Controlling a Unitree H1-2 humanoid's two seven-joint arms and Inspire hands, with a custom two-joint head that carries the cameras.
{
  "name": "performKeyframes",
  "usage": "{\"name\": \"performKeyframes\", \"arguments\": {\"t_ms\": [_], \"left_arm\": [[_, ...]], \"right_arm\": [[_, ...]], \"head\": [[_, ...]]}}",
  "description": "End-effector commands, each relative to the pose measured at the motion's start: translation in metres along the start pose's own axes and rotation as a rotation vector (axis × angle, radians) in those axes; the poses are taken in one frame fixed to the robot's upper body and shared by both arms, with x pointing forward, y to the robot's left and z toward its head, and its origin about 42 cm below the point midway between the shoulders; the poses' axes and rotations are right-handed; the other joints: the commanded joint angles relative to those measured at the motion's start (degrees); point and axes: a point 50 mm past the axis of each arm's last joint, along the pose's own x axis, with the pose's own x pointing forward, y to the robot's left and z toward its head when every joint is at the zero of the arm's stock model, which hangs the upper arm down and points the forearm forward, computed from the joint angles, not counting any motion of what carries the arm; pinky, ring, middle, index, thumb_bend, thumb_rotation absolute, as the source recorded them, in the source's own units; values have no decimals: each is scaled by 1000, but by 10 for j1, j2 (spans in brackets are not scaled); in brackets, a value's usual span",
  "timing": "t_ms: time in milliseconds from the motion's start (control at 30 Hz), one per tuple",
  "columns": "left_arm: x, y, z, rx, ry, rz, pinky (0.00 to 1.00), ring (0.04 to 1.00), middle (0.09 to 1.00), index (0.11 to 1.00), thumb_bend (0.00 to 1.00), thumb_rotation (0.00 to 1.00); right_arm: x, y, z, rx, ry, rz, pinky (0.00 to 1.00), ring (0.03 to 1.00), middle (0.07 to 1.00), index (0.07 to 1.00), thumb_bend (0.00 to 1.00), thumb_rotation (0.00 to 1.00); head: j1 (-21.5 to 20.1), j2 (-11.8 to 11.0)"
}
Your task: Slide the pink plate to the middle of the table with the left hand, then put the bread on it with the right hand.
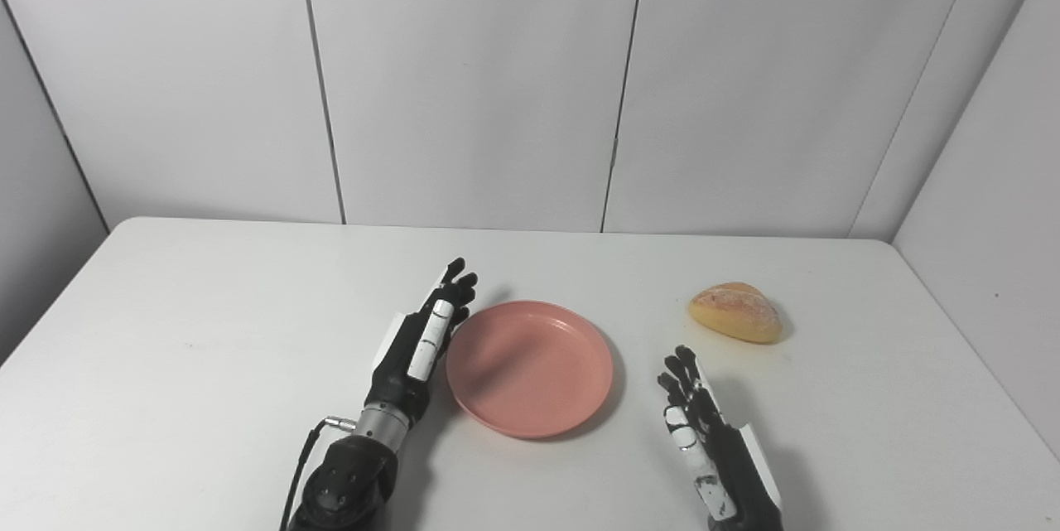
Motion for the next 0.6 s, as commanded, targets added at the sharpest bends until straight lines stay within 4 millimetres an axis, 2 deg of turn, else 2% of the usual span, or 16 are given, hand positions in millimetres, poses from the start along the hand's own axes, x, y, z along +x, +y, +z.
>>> {"name": "performKeyframes", "arguments": {"t_ms": [0, 167, 567], "left_arm": [[-16, -11, -20, -22, 38, 8, 970, 962, 958, 969, 665, 1000], [-16, -10, -19, -16, 38, 15, 958, 957, 953, 966, 659, 1000], [-16, -9, -19, -23, 41, 23, 971, 966, 967, 979, 668, 1000]], "right_arm": [[7, 1, 9, 2, -45, -4, 998, 955, 972, 996, 635, 882], [8, 1, 9, 18, -55, -1, 991, 947, 968, 996, 631, 867], [9, 0, 12, 6, -61, -1, 979, 943, 968, 996, 619, 881]], "head": [[0, 2], [4, 9], [1, 9]]}}
